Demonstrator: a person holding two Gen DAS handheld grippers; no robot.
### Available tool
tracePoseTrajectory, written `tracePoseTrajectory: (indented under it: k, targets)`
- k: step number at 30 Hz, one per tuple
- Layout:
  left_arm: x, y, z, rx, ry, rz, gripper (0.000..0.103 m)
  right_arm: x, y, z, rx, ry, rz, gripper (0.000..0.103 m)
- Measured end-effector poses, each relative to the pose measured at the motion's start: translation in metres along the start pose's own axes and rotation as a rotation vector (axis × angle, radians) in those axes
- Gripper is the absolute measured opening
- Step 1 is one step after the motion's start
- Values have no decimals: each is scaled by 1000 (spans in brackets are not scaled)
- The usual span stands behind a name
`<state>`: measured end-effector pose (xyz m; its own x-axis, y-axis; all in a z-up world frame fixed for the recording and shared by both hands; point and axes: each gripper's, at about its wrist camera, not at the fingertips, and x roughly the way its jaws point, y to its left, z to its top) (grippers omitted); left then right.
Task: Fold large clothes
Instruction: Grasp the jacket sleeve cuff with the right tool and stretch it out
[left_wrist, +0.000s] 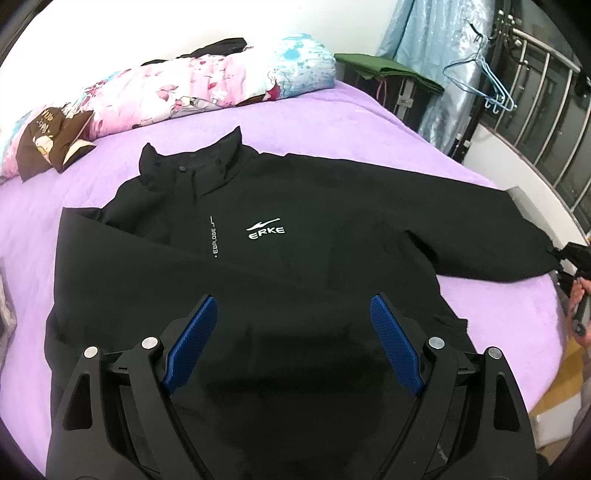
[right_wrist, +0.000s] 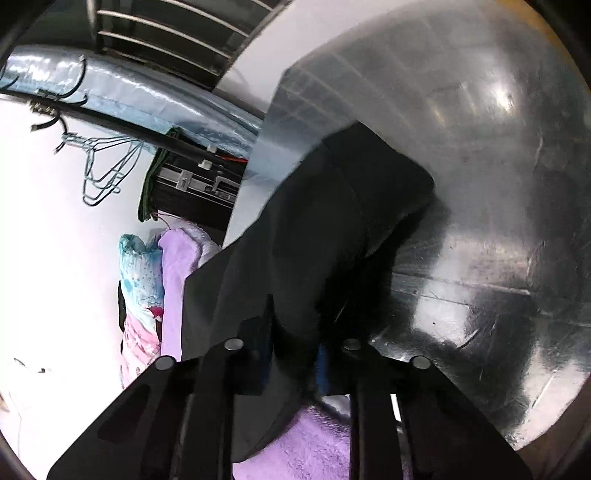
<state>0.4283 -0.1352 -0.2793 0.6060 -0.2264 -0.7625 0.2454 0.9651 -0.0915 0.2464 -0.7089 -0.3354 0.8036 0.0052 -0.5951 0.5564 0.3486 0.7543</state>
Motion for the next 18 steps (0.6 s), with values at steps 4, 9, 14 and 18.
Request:
tracePoseTrajectory:
  k: [4,9,14,18]
  targets:
    - [-9,-1,3,-11,-4,-16,81,-10,18,-2,-58,-22,16,9]
    - [-26,-1,10,-34,-5,-52,80,-22,37,-5,-104,-39,32,6]
    - [-48,-13,15,25,-22,-68,81,-39,74,-12,-225,-50,69,6]
    - [-67,-18,21,31,-35,-102,81,-55,108,-26,-319,-72,90,6]
